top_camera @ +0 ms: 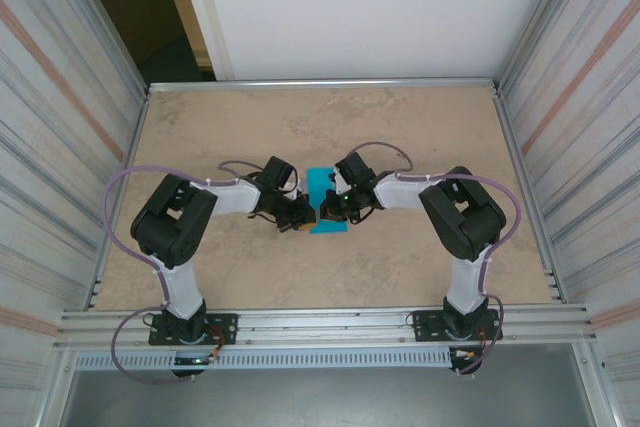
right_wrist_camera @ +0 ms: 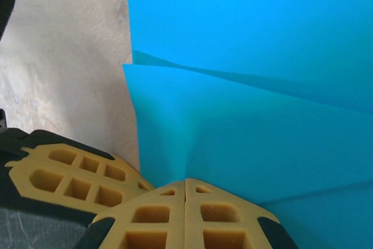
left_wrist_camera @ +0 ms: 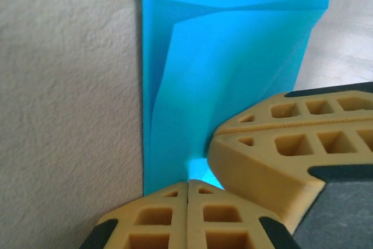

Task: Fold a paper plane with a square sheet of paper (pick it up from the middle)
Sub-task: Fold the triangle a second time at the center of the table, then turn over the paper at the center of the table.

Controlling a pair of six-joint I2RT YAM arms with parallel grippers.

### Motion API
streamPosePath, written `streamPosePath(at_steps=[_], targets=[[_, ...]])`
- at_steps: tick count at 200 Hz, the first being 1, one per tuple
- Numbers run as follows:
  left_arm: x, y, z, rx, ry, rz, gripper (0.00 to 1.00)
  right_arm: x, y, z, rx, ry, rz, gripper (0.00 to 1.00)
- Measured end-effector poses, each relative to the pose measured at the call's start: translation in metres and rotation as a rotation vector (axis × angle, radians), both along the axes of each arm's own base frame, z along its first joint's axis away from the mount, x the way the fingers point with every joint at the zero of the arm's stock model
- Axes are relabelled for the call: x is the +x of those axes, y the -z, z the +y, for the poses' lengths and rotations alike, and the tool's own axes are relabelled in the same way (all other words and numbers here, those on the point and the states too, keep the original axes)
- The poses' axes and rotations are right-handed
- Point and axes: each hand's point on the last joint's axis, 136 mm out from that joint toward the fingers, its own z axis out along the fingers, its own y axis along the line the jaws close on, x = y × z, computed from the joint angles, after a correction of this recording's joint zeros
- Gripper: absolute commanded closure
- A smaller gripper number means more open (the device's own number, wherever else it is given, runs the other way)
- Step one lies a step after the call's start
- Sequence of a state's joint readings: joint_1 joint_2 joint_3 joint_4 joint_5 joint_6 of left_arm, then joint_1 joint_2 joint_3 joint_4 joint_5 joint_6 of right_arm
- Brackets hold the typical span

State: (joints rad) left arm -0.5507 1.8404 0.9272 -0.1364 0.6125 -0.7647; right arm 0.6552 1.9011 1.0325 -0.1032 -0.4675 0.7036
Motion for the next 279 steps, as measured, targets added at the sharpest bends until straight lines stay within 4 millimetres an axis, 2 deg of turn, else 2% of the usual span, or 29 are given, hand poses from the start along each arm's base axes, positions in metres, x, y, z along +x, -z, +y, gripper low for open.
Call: streamPosePath(at_steps=[45,64,110,127,136,160,174,192,214,232,279], targets=[[-0.001,0.001,0.002,0.001,-0.002,0.000,1.00,0.010,0.001,-0.011,0.003,0.033,0.008,1.00],[-0.001,0.001,0.002,-0.001,-0.002,-0.003,1.00,0.026,0.001,-0.028,0.010,0.088,0.016,1.00],[-0.002,-0.001,0.001,-0.003,0.002,-0.001,0.95,0.078,0.000,-0.091,-0.003,0.262,0.023,1.00],[-0.003,-0.003,0.002,0.004,0.007,0.009,0.91,0.084,-0.002,-0.108,-0.027,0.297,0.015,1.00],[-0.002,-0.005,0.001,0.009,0.008,0.015,0.88,0.082,-0.008,-0.111,-0.034,0.303,0.009,0.96],[0.010,-0.019,-0.006,-0.008,0.013,-0.016,0.81,0.067,-0.036,-0.104,-0.016,0.284,-0.041,0.81],[0.021,-0.030,-0.012,-0.022,0.014,-0.055,0.80,0.057,-0.053,-0.095,0.001,0.275,-0.067,0.68],[0.033,-0.040,-0.015,-0.031,0.013,-0.099,0.79,0.041,-0.064,-0.080,0.017,0.255,-0.085,0.61],[0.044,-0.044,-0.010,-0.029,-0.002,-0.124,0.79,0.022,-0.057,-0.065,0.014,0.252,-0.050,0.54],[0.048,-0.039,-0.006,-0.016,-0.009,-0.126,0.80,0.010,-0.050,-0.058,0.006,0.259,-0.013,0.51],[0.047,-0.014,-0.001,0.028,-0.009,-0.087,0.80,0.015,-0.042,-0.047,0.034,0.332,0.029,0.53]])
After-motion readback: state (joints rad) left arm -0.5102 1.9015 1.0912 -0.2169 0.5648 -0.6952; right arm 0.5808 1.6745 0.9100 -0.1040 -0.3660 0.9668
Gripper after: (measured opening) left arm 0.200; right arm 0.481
